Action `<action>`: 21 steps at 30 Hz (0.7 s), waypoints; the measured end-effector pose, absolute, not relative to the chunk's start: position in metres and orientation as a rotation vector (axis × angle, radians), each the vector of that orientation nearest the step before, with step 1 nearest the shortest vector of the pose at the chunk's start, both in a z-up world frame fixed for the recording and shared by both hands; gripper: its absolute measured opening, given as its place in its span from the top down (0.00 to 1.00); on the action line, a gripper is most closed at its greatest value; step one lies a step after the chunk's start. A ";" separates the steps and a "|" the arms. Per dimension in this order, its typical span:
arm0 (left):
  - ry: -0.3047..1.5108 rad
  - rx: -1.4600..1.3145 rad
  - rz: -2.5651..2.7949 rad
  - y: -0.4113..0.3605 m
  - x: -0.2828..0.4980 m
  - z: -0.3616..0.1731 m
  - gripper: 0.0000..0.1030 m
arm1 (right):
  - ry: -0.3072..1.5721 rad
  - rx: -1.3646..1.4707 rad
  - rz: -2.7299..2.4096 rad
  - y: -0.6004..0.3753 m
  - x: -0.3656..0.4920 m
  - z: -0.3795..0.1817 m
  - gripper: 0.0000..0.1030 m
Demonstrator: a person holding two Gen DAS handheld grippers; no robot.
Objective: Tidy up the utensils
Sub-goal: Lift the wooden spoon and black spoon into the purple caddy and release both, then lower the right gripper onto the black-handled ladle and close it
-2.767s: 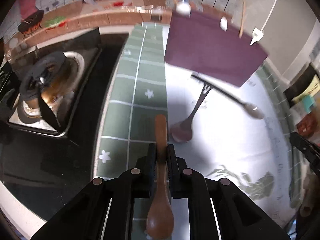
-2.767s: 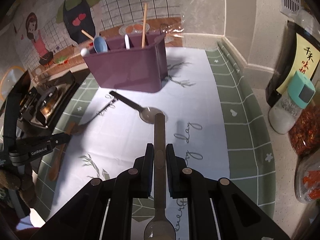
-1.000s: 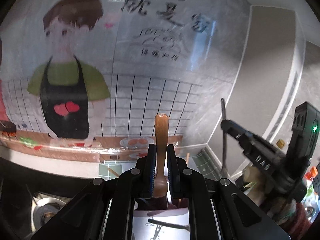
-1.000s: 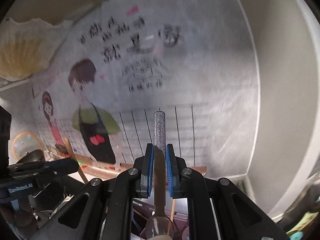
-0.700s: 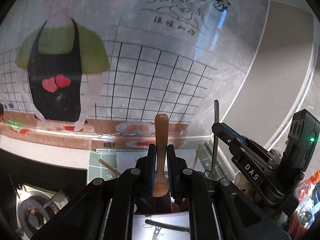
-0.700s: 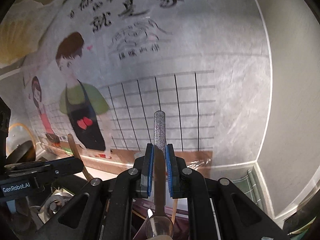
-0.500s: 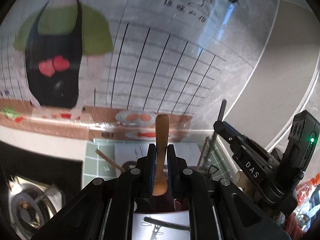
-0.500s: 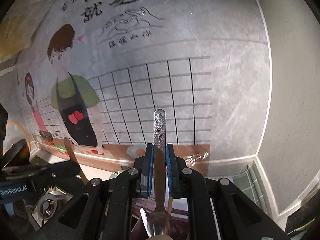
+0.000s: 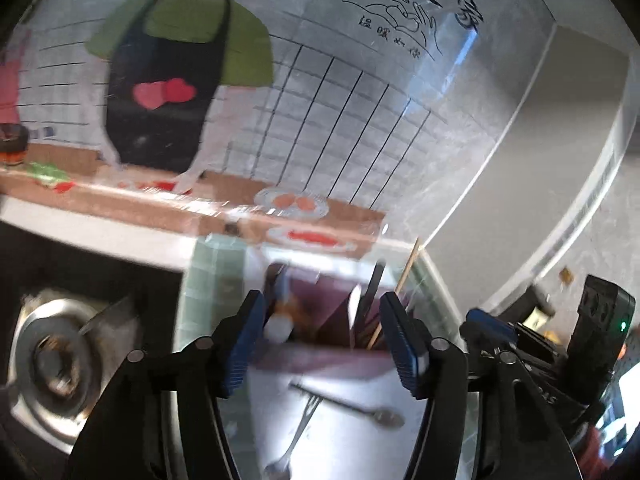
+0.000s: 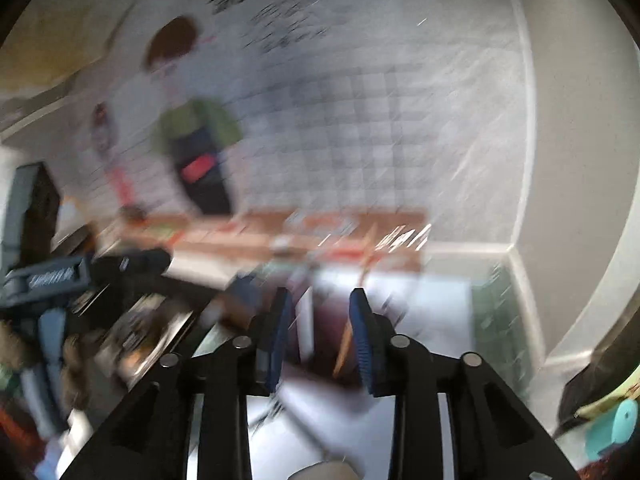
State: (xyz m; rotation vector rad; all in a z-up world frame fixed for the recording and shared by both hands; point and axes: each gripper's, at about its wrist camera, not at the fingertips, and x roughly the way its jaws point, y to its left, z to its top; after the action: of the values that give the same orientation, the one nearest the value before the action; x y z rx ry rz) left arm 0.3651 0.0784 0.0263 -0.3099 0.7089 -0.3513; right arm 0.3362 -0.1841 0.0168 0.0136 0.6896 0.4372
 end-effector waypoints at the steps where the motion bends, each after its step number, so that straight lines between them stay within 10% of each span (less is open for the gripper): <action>1: 0.717 -0.293 -0.342 0.080 0.357 0.023 0.40 | 0.718 -0.010 0.456 -0.182 0.330 0.010 0.71; 21: 0.997 -0.334 -0.157 0.120 0.238 -0.090 0.38 | 1.053 0.212 0.234 -0.247 0.312 -0.120 0.73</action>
State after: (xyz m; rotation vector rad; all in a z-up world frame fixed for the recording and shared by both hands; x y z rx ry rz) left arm 0.2383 0.1205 -0.0904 -0.3343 0.9969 -0.1569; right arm 0.3117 -0.2472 -0.1203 0.2117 1.0525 0.2341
